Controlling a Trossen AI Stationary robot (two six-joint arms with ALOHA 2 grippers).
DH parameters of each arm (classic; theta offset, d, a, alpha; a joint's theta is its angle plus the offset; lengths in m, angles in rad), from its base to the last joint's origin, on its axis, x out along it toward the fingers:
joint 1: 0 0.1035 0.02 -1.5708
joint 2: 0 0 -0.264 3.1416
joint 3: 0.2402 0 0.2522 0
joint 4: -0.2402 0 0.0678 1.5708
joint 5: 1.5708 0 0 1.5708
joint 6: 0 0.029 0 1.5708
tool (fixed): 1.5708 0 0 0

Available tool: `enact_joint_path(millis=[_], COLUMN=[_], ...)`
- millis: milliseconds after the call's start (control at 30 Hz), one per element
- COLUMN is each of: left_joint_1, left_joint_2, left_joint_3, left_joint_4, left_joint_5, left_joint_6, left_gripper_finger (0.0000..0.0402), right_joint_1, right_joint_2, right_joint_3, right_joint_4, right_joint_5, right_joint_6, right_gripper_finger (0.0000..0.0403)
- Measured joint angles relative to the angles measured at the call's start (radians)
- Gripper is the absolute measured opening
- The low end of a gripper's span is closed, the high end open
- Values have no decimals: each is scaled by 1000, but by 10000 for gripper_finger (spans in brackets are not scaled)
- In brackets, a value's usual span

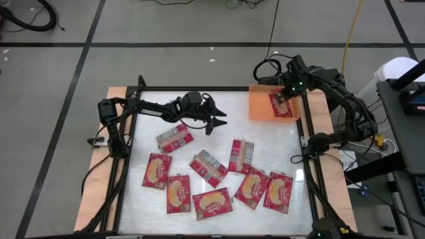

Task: Sort popcorn bags into baskets
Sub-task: Put the red popcorn bag into the orange bin

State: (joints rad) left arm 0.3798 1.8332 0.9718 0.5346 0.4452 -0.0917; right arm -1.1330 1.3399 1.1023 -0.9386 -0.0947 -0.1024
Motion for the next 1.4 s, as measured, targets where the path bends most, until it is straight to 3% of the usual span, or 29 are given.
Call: enact_joint_path(millis=[233, 567, 767, 967, 1100, 1200, 1400], left_joint_1=[0, 0, 0, 0, 0, 0, 0], left_joint_2=[0, 0, 0, 0, 0, 0, 0], left_joint_3=[0, 0, 0, 0, 0, 0, 0], left_joint_4=[0, -16, -18, -24, -24, -23, -24], left_joint_5=[34, 36, 36, 36, 36, 36, 36], left_joint_6=[-1, -4, -4, 8, 20, 34, 34], left_gripper_finger=[212, 212, 212, 212, 212, 212, 212], right_joint_1=[2, 41, 70, 140, 214, 254, 250], right_joint_2=[0, 44, 66, 68, 107, 175, 319], right_joint_3=[-1, -2, -2, -2, -2, -2, -2], right_joint_4=[25, 38, 101, 174, 225, 245, 241], right_joint_5=[23, 148, 241, 66, 69, 133, 170], right_joint_6=[31, 63, 44, 91, 125, 135, 79], right_gripper_finger=[16, 115, 144, 132, 109, 86, 42])
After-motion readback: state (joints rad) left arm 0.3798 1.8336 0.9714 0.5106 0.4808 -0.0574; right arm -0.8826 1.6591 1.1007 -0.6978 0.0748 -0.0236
